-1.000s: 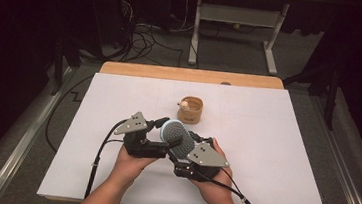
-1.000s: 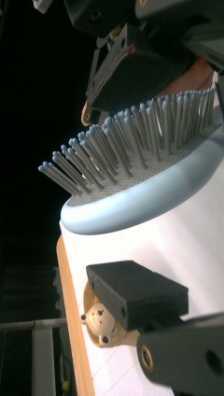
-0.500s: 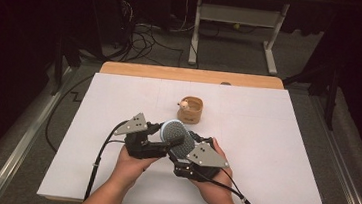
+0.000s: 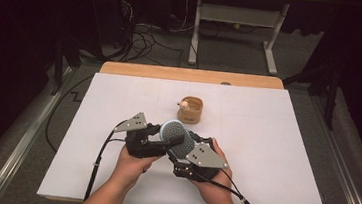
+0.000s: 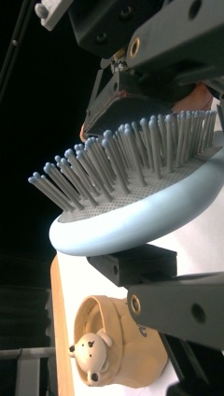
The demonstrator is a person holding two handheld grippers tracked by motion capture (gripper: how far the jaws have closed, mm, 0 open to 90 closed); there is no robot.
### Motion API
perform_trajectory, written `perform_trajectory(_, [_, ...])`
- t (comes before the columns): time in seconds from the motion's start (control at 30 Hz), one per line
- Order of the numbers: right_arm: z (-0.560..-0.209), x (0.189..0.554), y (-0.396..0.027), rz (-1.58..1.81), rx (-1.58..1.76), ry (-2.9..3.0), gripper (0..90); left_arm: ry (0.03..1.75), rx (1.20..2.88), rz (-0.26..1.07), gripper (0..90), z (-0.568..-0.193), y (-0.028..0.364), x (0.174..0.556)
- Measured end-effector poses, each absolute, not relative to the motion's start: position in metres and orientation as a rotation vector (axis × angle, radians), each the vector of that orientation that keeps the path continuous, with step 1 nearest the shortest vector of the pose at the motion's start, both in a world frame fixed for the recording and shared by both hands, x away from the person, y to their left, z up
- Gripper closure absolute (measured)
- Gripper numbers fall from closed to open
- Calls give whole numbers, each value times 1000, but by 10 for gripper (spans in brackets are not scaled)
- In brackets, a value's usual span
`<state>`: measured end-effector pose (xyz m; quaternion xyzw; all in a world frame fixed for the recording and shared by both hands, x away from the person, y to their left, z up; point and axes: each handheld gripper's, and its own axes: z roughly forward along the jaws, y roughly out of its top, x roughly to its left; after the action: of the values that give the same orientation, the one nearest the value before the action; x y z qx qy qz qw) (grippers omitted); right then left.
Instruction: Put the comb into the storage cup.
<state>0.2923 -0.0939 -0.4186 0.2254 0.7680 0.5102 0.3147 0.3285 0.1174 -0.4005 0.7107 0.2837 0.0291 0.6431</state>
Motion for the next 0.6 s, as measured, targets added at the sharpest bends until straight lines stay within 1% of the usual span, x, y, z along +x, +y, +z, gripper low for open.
perform_trajectory(0.6, [-419,292,-92,1318,584,2019,204,664,1613,66,494,-399,118,328])
